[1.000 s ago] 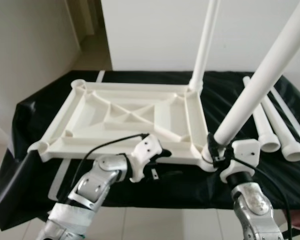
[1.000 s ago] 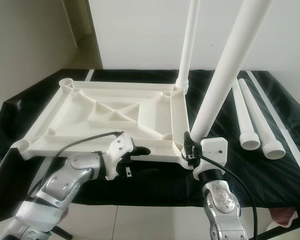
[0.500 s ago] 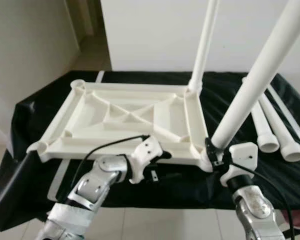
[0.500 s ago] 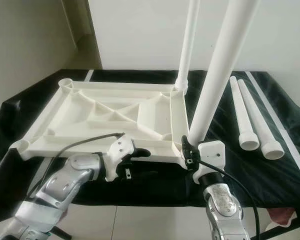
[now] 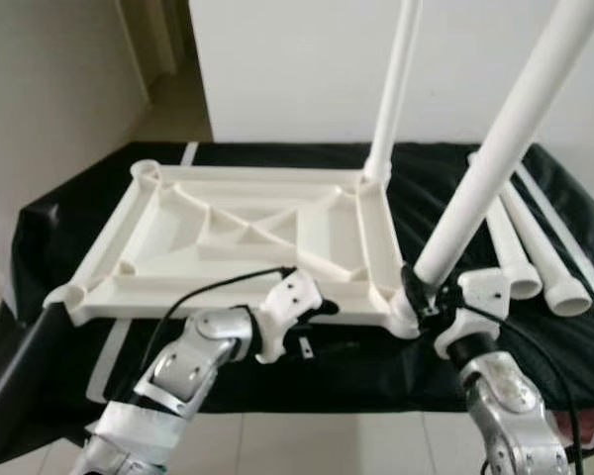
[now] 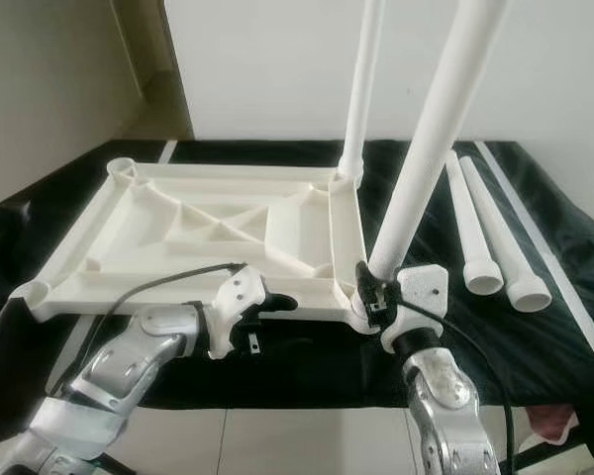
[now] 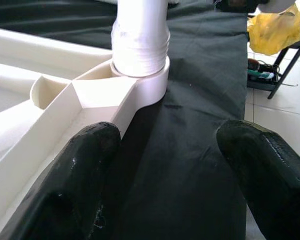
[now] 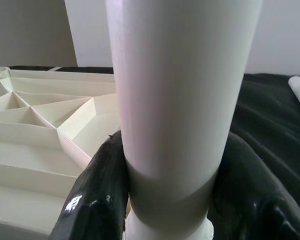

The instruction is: Building children table

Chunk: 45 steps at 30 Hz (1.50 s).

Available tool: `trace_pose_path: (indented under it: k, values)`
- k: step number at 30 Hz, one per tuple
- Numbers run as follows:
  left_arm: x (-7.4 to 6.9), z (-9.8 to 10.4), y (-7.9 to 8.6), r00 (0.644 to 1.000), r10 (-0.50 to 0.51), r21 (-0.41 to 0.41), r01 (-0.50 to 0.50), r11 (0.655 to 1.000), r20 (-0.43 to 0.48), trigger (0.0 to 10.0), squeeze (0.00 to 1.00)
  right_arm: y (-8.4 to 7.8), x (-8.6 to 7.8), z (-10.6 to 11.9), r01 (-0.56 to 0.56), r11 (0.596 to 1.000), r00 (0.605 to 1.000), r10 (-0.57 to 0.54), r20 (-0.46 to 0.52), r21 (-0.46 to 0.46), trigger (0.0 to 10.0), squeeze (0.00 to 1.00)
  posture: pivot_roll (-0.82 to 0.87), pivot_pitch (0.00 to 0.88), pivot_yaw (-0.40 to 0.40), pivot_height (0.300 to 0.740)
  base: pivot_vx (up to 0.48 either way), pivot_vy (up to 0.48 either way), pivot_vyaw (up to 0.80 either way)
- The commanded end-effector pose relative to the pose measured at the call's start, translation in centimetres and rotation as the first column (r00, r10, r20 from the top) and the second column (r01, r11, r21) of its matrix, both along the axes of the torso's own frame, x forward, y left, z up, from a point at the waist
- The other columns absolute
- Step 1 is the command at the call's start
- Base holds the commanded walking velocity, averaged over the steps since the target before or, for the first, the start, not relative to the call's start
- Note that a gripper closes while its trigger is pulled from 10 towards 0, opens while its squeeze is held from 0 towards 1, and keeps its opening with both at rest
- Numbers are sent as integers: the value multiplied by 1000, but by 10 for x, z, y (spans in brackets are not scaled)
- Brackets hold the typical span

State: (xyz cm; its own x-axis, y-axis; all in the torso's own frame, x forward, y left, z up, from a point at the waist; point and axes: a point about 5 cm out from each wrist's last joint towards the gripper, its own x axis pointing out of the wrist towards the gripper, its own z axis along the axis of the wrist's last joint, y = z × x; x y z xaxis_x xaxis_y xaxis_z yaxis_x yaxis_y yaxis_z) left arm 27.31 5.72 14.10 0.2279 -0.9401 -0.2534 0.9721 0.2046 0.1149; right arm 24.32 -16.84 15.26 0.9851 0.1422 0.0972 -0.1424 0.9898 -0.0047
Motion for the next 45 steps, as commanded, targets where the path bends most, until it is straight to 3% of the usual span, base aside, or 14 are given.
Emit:
trace_pose_path:
  k: [1, 12, 22, 24, 25, 27, 34, 45]
  values:
    - [-1, 0, 0, 1000, -12, 20, 12, 1000, 0, 10000, 0, -1, 3, -17, 22, 998, 993, -14, -119, 64, 10000, 0, -23, 0, 12, 740, 0, 0, 0]
    - [-1, 1, 3, 1000, -5, 27, 5, 1000, -1, 10000, 0, 0, 8, -20, 64, 989, 984, -41, -172, 132, 10000, 0, -17, 0, 13, 740, 0, 0, 0]
    - [0, 2, 3, 1000, -6, 32, 6, 999, 3, 10000, 0, -3, 10, -26, 148, 948, 963, -73, -260, 282, 10000, 0, -18, 0, 17, 740, 0, 0, 0]
    - [0, 2, 3, 1000, -7, 33, 7, 999, 3, 10000, 0, -6, 12, -23, 139, 971, 969, -93, -227, 194, 10000, 0, -19, 0, 19, 740, 0, 0, 0]
    - [0, 2, 3, 1000, -7, 33, 7, 999, 3, 10000, 0, -6, 12, -23, 139, 971, 969, -93, -227, 194, 10000, 0, -19, 0, 19, 740, 0, 0, 0]
    - [0, 2, 3, 1000, -6, 34, 6, 999, 3, 10000, 0, -5, 10, -19, 101, 991, 984, -87, -158, 85, 10000, 0, -18, 0, 16, 740, 0, 0, 0]
    - [-1, 2, 4, 1000, 0, 32, 0, 999, -3, 10000, 0, 7, -5, -16, -28, 995, 999, 27, -20, -101, 10000, 0, -18, 0, 15, 740, 0, 0, 0]
    - [-1, 1, 4, 1000, 0, 37, 0, 999, -2, 10000, 0, -6, -2, -24, -46, 998, 997, 42, -71, -53, 10000, 0, -20, 0, 17, 740, 0, 0, 0]
